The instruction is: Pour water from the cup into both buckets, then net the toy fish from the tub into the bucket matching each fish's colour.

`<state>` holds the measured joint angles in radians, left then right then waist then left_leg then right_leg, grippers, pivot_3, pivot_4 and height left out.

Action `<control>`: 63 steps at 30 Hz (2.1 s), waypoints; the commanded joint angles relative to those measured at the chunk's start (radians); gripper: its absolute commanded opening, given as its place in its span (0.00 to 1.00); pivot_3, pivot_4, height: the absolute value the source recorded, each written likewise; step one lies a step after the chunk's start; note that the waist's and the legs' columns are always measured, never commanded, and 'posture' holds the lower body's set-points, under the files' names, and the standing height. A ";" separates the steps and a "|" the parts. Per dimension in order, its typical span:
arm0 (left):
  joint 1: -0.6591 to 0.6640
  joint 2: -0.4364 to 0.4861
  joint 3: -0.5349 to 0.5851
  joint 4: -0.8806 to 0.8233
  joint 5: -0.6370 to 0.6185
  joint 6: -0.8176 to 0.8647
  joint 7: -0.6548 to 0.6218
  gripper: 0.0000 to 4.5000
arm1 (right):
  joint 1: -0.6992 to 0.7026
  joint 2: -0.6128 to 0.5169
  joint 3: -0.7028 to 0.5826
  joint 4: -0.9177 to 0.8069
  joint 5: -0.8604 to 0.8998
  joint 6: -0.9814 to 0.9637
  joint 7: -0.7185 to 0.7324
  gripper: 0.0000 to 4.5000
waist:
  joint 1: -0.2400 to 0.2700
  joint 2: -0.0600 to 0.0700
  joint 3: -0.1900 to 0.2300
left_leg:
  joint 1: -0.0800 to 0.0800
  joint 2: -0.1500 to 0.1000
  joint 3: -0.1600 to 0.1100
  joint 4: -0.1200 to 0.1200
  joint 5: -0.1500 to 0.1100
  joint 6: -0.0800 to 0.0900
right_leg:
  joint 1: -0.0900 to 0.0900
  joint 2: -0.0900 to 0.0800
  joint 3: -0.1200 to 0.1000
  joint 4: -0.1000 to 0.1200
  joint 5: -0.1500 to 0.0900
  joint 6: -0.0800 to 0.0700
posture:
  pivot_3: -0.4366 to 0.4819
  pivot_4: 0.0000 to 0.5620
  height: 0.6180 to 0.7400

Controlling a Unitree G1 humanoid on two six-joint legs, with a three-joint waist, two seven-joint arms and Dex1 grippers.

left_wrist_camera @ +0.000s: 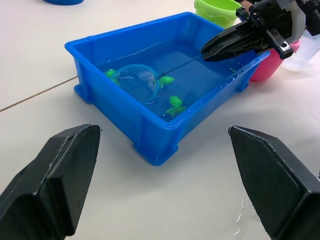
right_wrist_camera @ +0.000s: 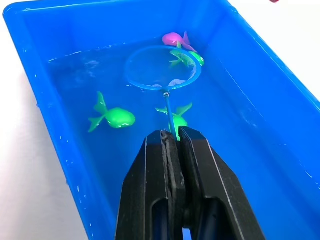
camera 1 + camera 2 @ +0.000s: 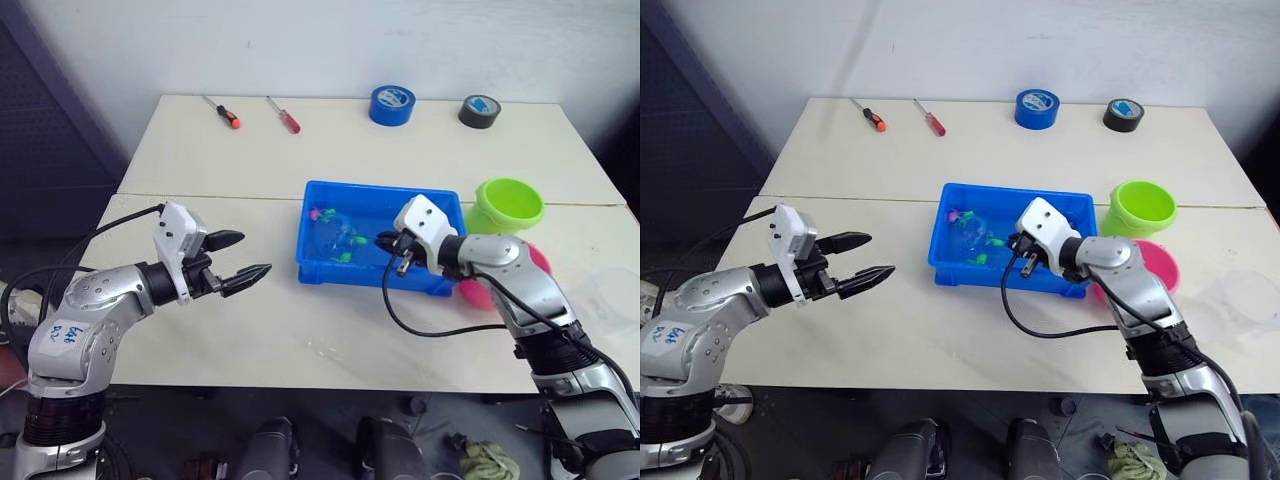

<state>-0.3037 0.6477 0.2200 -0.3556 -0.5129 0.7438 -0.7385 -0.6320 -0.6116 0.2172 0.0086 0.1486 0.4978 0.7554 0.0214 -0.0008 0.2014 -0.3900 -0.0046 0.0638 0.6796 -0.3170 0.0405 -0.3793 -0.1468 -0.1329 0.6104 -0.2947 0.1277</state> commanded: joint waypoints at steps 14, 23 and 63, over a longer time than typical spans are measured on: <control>-0.082 0.013 -0.032 0.036 -0.011 -0.026 -0.015 0.99 | -0.073 0.059 -0.052 0.082 -0.045 -0.025 -0.049 0.00 | -0.011 0.000 0.000 | 0.000 0.000 0.002 -0.002 0.000 -0.001 | -0.003 0.000 0.000 0.001 0.000 0.000 | 0.48 0.27 1.00; -0.088 0.017 -0.026 0.049 -0.009 -0.031 -0.019 0.99 | -0.093 0.090 -0.047 0.166 -0.093 -0.077 -0.063 0.00 | -0.022 0.000 0.000 | -0.001 0.000 0.002 -0.002 0.000 -0.001 | -0.004 0.000 0.000 0.002 0.000 0.000 | 0.48 0.27 1.00; -0.160 0.018 -0.065 0.144 0.010 -0.095 -0.043 0.99 | -0.174 0.172 0.049 0.272 -0.283 -0.236 -0.064 0.00 | -0.027 0.000 0.000 | -0.001 0.000 0.002 -0.003 0.000 -0.002 | -0.005 0.001 0.000 0.003 0.000 0.000 | 0.48 0.27 1.00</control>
<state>-0.4518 0.6492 0.1498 -0.2022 -0.5039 0.6682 -0.7753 -0.7782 -0.4447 0.2769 0.2888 -0.1289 0.2833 0.7042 -0.0054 -0.0006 0.2015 -0.3908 -0.0043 0.0658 0.6764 -0.3166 0.0388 -0.3844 -0.1460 -0.1324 0.6129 -0.2947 0.1277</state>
